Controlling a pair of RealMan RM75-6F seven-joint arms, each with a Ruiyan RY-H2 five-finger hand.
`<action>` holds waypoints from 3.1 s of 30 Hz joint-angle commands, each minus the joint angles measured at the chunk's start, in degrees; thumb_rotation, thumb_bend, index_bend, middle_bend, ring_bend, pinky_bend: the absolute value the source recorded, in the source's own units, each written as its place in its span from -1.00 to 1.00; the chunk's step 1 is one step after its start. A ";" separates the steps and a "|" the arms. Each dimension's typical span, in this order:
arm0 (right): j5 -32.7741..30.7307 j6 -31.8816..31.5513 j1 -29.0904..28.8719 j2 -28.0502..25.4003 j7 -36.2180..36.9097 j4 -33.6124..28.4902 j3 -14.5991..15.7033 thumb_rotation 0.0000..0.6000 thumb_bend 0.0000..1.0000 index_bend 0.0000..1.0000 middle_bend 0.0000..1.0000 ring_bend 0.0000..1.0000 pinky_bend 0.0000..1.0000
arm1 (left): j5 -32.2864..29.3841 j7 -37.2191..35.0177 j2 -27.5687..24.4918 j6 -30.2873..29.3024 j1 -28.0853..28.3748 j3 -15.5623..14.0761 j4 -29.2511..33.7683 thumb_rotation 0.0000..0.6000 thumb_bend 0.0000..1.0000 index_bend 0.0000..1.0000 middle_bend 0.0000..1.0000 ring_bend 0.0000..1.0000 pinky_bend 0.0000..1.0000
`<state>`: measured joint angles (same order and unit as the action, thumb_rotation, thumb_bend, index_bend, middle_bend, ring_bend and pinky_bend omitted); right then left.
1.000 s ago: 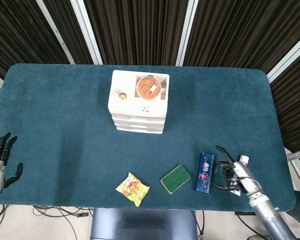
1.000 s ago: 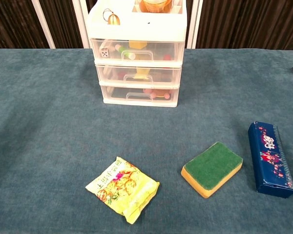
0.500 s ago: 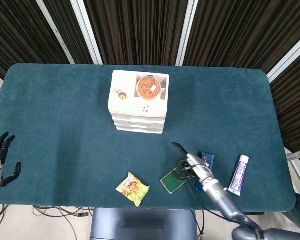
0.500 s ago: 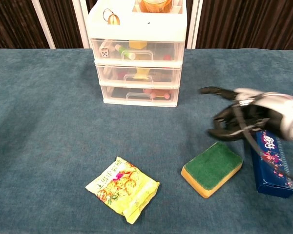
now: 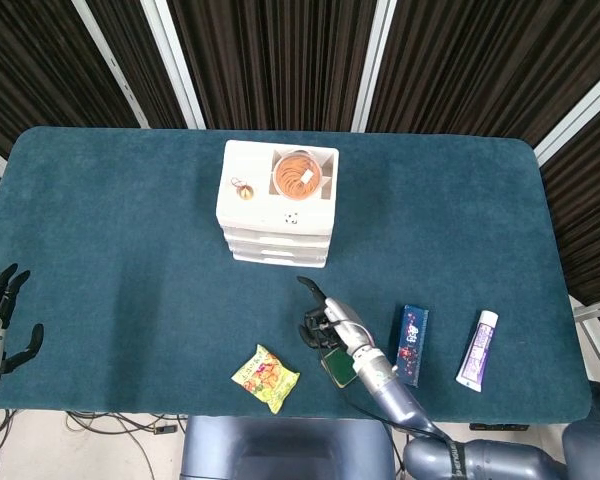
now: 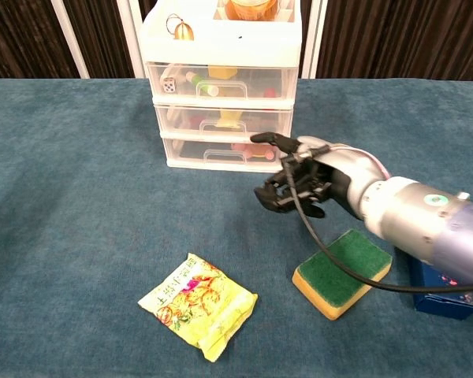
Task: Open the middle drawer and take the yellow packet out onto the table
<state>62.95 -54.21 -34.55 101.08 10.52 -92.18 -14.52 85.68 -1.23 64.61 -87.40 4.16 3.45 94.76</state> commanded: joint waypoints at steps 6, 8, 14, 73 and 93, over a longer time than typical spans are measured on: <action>-5.08 -1.27 -2.90 6.01 -3.70 4.23 -3.77 1.00 0.13 -1.00 0.53 0.80 0.84 | 0.26 -0.19 -0.02 -0.20 -0.06 -0.06 0.01 1.00 -0.12 -0.90 -0.99 -1.00 -1.00; -6.20 -0.90 -3.45 6.95 -3.87 5.36 -4.48 1.00 0.14 -1.00 0.53 0.80 0.84 | 0.30 -0.14 -0.01 -0.17 -0.06 -0.10 0.05 1.00 -0.12 -0.89 -0.99 -1.00 -1.00; -8.45 0.77 -4.89 9.13 -3.64 8.33 -5.93 1.00 0.15 -1.00 0.54 0.80 0.84 | 0.10 -0.12 -0.01 -0.14 -0.08 -0.04 0.12 1.00 -0.12 -0.89 -0.99 -1.00 -1.00; -9.77 7.90 -13.14 16.98 1.57 22.78 -12.36 1.00 0.18 -1.00 0.54 0.81 0.84 | -1.94 -0.82 -0.37 0.90 0.01 0.58 0.56 1.00 -0.12 -0.89 -0.99 -1.00 -1.00; -10.77 9.69 -14.44 17.12 2.13 24.21 -13.14 1.00 0.17 -1.00 0.54 0.81 0.84 | -2.17 -0.64 -0.38 1.03 0.02 0.63 0.50 1.00 -0.12 -0.89 -0.99 -1.00 -1.00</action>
<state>52.20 -44.54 -48.97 118.20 12.64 -67.98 -27.63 83.51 -1.87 64.23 -86.37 4.18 4.09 95.25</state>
